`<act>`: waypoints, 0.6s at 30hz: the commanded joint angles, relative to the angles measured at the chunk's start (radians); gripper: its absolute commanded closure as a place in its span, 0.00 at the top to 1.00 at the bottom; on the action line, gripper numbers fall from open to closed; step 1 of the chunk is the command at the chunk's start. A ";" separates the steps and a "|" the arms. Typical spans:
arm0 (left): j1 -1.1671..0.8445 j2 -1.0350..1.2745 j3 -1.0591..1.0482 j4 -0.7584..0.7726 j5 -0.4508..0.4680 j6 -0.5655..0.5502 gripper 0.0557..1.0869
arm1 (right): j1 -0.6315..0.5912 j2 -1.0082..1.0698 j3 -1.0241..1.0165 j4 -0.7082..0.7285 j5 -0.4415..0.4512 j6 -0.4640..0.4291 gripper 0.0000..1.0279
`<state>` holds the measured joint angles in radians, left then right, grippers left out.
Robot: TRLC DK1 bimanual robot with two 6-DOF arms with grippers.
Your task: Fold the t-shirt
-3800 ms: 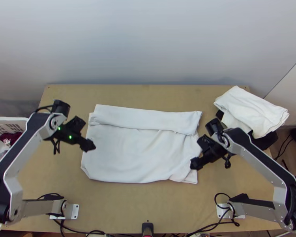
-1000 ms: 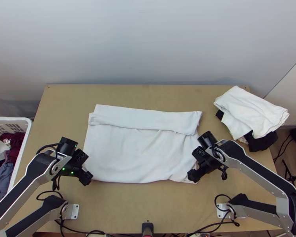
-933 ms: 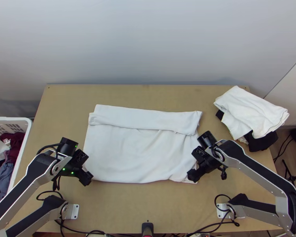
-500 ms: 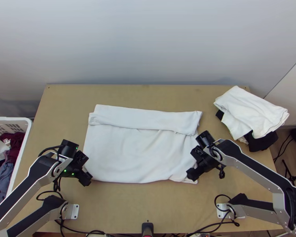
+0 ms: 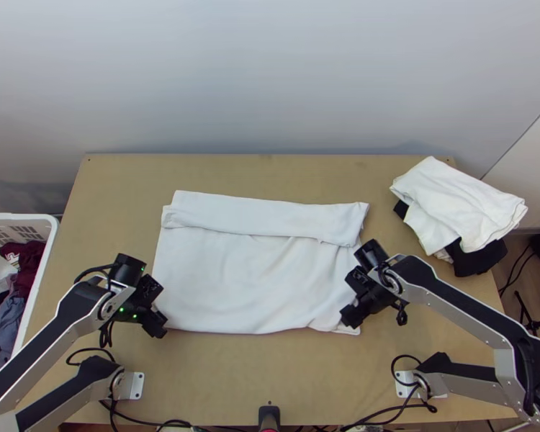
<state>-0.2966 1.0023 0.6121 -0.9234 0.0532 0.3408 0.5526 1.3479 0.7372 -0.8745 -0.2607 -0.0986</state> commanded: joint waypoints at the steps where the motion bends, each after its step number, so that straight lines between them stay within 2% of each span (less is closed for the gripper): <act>1: -0.003 0.036 0.003 0.020 0.000 0.003 0.72 | 0.021 0.019 -0.005 0.020 0.000 -0.004 0.69; 3: 0.004 0.047 0.005 0.026 -0.001 0.006 0.72 | 0.024 0.023 -0.005 0.029 -0.002 -0.007 0.60; 9: 0.016 0.055 0.005 0.044 0.000 0.007 0.45 | 0.047 0.043 -0.012 0.049 0.000 -0.016 0.51; 18: 0.060 0.078 0.025 0.052 0.000 0.023 0.09 | 0.046 0.045 -0.027 0.085 0.000 -0.049 0.09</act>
<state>-0.2691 1.0637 0.6239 -0.8780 0.0525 0.3523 0.5945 1.3888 0.7216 -0.8078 -0.2611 -0.1223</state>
